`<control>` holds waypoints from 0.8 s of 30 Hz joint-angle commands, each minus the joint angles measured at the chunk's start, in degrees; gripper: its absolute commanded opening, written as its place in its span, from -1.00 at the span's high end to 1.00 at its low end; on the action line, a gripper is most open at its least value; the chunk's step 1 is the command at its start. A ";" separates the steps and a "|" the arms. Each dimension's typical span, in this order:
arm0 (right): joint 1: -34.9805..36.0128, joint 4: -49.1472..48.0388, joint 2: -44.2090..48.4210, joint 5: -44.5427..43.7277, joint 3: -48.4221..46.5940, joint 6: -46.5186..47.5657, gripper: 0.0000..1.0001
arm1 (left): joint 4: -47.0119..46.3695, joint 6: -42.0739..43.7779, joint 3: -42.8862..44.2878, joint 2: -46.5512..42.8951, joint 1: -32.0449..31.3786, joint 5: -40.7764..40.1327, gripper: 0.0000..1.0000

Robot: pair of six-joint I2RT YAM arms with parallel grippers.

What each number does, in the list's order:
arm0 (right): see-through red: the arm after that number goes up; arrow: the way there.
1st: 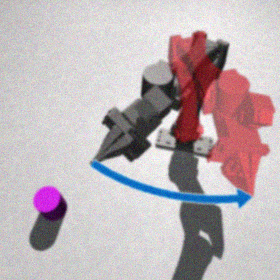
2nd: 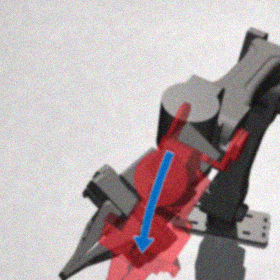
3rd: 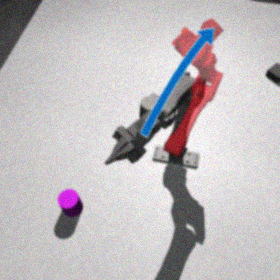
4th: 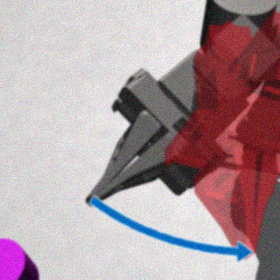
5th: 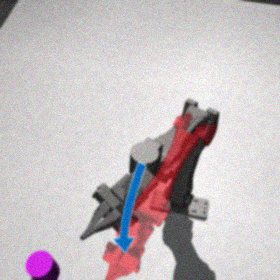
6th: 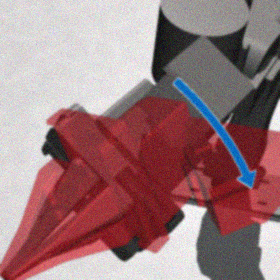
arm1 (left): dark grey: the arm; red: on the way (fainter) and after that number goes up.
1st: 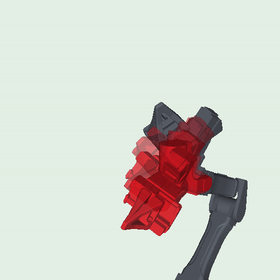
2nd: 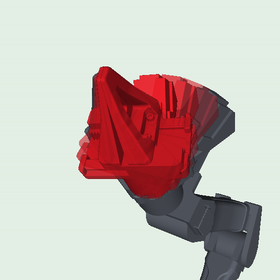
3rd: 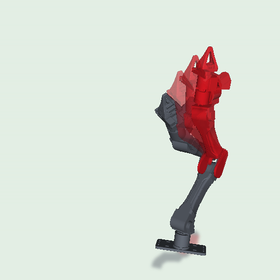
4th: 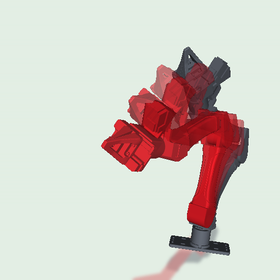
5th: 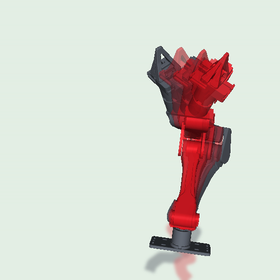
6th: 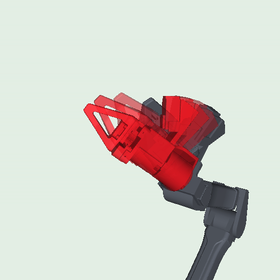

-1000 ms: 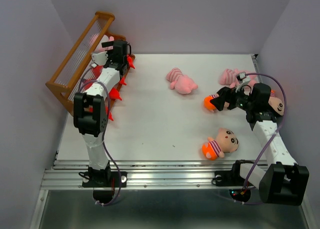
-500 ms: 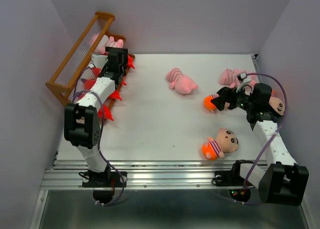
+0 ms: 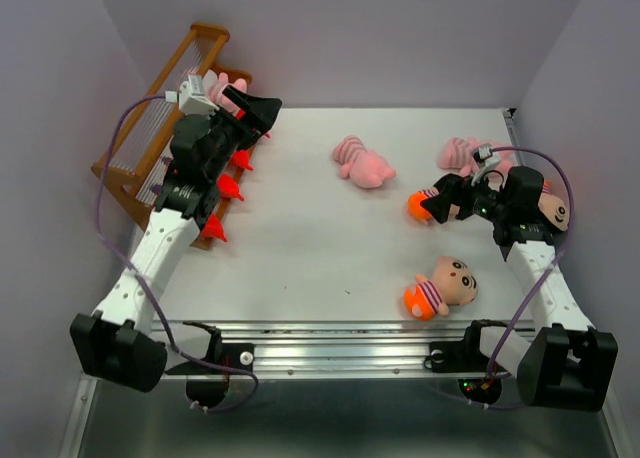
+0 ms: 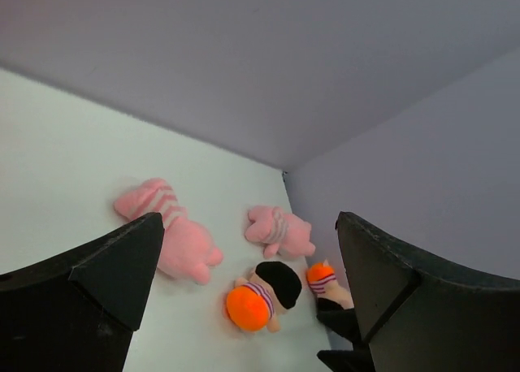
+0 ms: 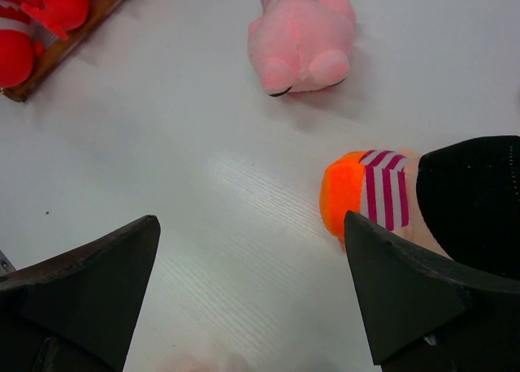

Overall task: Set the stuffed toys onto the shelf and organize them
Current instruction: Place the stuffed toy onto shelf

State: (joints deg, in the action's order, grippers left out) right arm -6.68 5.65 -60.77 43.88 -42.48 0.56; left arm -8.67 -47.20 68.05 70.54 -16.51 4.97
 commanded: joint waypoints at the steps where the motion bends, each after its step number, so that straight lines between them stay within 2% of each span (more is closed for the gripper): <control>1: -0.35 -0.12 -0.66 4.54 -2.96 2.16 -1.00 | 1.43 15.79 4.00 -7.16 0.17 10.57 -0.97; 3: -0.35 0.32 -1.19 7.87 -3.22 2.78 -1.00 | 5.22 19.15 6.90 -8.14 0.17 12.16 -0.98; 7: -0.88 0.41 -1.10 7.28 -3.40 2.25 -1.00 | 15.93 26.36 13.85 -11.47 0.17 12.70 -0.98; 10: -0.88 -0.73 -1.01 4.91 -3.05 1.38 -1.00 | 16.41 28.30 13.87 -16.46 0.17 11.29 -0.98; 12: -0.88 -0.82 -1.45 4.38 -3.40 0.33 -1.00 | 14.56 27.69 8.61 -19.55 0.17 13.12 -0.98; 16: -0.88 -0.55 -3.99 12.01 -2.96 2.60 -1.00 | 10.70 25.41 -6.04 -28.15 0.17 20.24 -0.97; 19: -0.88 -0.47 -7.68 14.65 -4.01 1.82 -1.00 | 9.99 23.13 -13.88 -32.47 0.17 20.95 -0.98; 24: 0.60 6.21 -20.86 13.34 -15.68 0.68 -1.00 | -1.16 11.01 -33.40 -42.41 0.17 25.87 -0.97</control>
State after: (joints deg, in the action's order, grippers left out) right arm -7.09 9.17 -75.94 55.94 -49.60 1.63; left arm -1.23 -27.38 43.51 32.23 -16.40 25.02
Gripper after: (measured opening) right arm 0.998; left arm 0.986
